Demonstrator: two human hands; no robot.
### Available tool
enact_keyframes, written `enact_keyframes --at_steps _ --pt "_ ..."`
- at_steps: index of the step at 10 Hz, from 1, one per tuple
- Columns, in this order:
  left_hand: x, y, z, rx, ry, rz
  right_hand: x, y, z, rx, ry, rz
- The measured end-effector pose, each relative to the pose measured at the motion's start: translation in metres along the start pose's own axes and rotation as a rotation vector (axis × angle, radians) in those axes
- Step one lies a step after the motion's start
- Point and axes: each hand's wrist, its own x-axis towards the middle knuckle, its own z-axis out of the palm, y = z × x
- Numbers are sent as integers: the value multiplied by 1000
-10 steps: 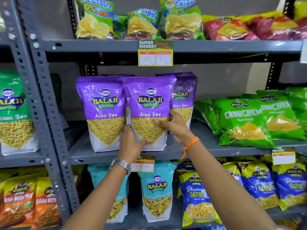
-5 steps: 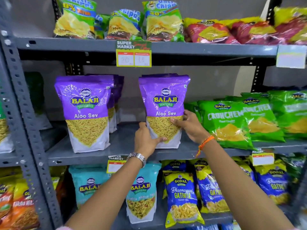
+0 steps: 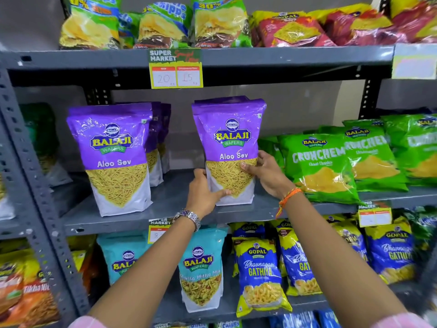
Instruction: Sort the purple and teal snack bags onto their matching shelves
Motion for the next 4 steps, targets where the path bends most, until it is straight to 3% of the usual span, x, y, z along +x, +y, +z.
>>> enact_keyframes --at_steps 3,4 --pt "-3 -2 0 3 -13 17 2 4 0 8 51 54" --pt "-4 -6 -1 -36 -4 11 3 2 -3 -24 165 4"
